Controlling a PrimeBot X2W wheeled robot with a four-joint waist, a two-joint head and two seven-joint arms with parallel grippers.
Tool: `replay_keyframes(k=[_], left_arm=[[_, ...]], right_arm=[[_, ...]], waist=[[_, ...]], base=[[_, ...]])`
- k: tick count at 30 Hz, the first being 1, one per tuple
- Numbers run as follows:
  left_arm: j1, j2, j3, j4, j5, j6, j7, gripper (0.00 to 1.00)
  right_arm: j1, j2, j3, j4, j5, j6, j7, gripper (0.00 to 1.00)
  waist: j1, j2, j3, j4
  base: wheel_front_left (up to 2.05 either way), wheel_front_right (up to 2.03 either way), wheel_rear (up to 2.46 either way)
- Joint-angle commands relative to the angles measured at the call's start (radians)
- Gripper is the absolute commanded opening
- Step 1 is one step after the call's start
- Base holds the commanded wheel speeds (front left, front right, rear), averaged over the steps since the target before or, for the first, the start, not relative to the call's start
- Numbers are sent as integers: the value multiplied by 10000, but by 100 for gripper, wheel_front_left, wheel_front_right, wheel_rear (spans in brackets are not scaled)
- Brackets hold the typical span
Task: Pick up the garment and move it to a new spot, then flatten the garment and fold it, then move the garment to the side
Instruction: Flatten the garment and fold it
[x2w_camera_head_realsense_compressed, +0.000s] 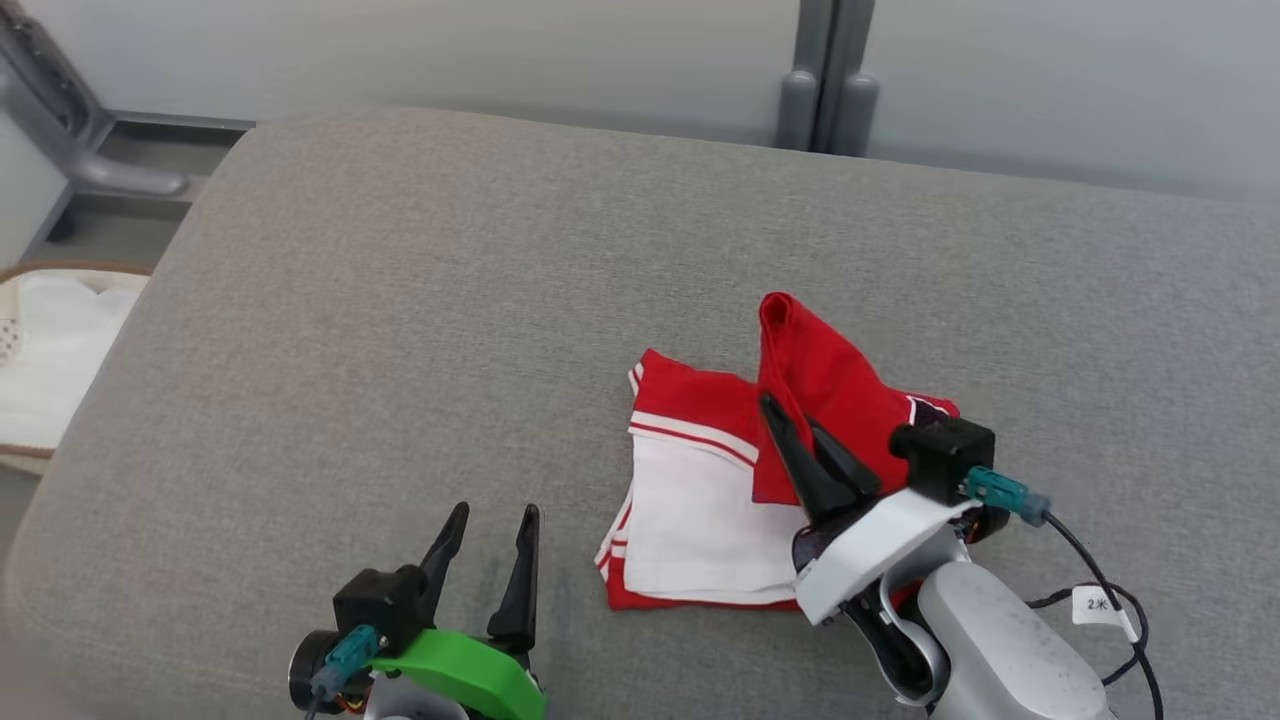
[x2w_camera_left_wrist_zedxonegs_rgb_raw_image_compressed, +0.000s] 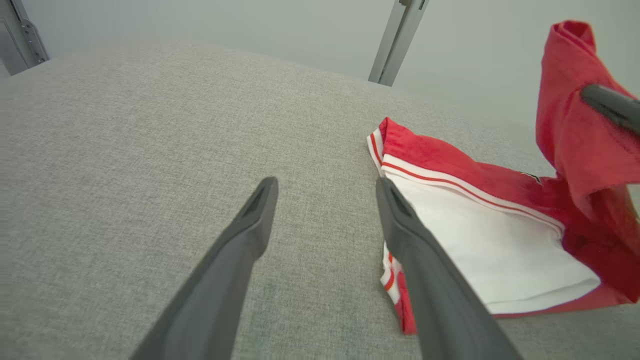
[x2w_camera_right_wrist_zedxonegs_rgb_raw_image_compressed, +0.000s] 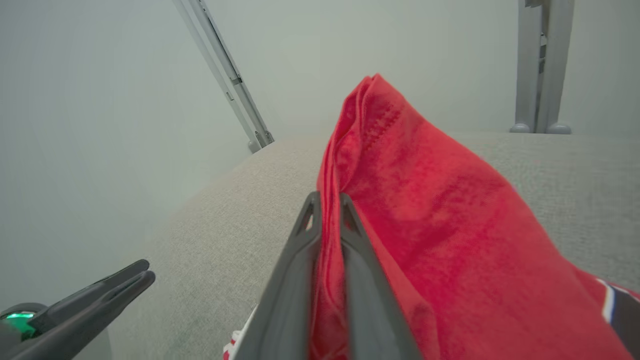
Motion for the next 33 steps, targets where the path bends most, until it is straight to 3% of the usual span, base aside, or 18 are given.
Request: replay_keyframes(k=[1, 4, 5, 7, 13, 25, 33], left_arm=[[-128, 22, -69, 39, -88, 47, -24, 100], [-148, 19, -213, 89, -146, 64, -24, 100], [-162, 19, -224, 99, -160, 70, -24, 100], [-198, 19, -261, 104, -162, 88, -24, 100], [-71, 19, -57, 106, -1, 221, -24, 100], [-279, 20, 789, -173, 1123, 577, -24, 100], [-182, 25, 1364, -210, 1991, 704, -24, 100]], right_arm=[[-207, -53, 159, 217, 106, -17, -8, 0], [-515, -51, 711, 716, 396, -16, -12, 0], [-567, -56, 832, 893, 513, -16, -13, 14], [-769, -49, 1039, 1068, 749, -16, -14, 100], [-766, -76, 643, 1024, 538, -17, -16, 100], [691, -44, -3384, 527, -2576, -16, -17, 100], [1510, -39, -4686, 208, -3338, -16, -18, 100]], waist=[[0, 0, 109, 837], [0, 0, 163, 1217], [0, 0, 181, 1295], [0, 0, 215, 1408], [0, 0, 173, 914], [0, 0, -59, -1647], [0, 0, -125, -2745]], base=[[0, 0, 0], [0, 0, 0], [0, 0, 0], [0, 0, 0], [0, 0, 0], [0, 0, 0], [0, 0, 0]])
